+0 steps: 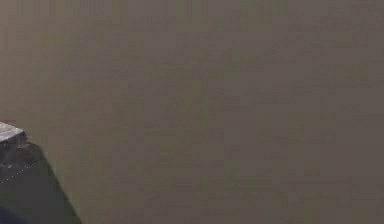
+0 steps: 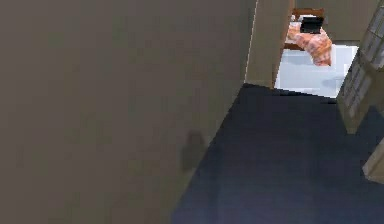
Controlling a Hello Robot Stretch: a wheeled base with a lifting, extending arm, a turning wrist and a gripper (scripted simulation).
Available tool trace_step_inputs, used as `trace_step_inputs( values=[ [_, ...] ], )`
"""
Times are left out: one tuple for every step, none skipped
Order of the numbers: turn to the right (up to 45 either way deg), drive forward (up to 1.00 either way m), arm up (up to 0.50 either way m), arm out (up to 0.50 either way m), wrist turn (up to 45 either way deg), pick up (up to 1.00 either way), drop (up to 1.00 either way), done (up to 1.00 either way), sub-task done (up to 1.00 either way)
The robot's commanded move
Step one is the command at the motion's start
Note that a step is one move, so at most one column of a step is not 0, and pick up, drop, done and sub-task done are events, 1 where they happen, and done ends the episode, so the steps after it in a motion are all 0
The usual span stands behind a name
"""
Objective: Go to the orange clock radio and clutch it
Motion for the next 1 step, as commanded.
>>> trace_step_inputs(
  values=[
    [-45.0,0.00,0.00,0.00,0.0,0.00,0.00,0.00,0.00]
  ],
)
